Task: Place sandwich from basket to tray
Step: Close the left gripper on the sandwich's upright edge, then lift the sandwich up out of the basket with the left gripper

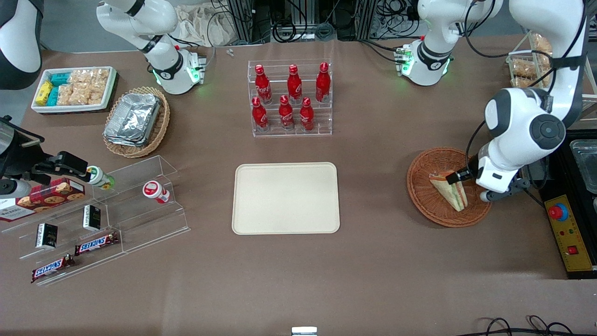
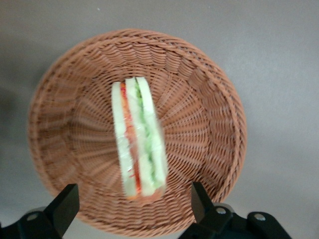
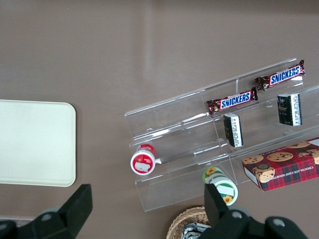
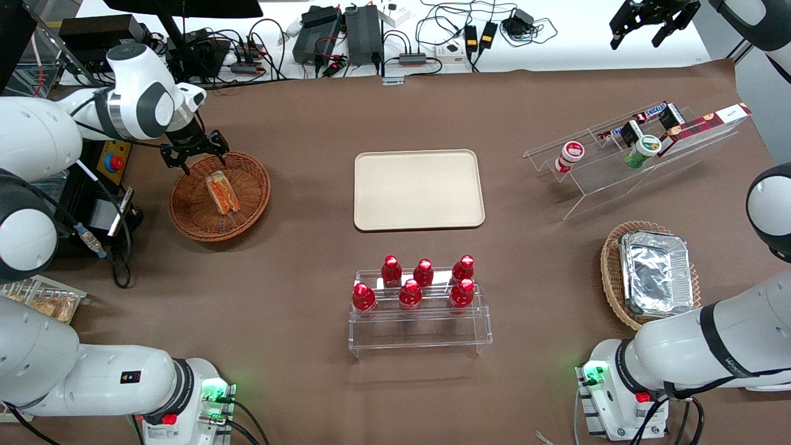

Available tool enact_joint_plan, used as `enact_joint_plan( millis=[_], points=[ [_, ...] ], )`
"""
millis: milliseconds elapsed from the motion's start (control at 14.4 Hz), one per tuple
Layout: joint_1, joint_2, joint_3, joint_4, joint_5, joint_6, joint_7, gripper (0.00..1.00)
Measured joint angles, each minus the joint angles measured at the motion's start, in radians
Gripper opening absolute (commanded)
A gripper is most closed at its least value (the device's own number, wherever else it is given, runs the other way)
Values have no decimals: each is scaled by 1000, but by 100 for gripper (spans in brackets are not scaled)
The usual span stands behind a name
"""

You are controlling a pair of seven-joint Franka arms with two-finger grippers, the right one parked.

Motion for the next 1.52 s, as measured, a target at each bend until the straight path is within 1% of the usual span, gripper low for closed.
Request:
enact_joint_plan(
  millis=[208,416,485,554,624,693,901,1109,1178,1317,1525],
  points=[
    [0,46,0,-17,-8,79,-64,100],
    [0,64,1,-67,-12,149,-91,99],
    [0,65,2,-76,-16,157,-95,93],
    [0,65,3,-81,-18,166,-102,83],
    [0,65,3,-83,-18,171,-116,60],
    [0,66,3,-84,-18,173,-127,41],
    [0,70,3,-84,-18,177,-151,0],
    [0,66,3,-79,-18,170,-189,0],
    [-2,58,2,-67,-18,140,-208,0],
    [-9,26,-1,0,-18,-6,-235,0],
    [-19,-23,-7,188,-18,-301,-251,0]
  ],
)
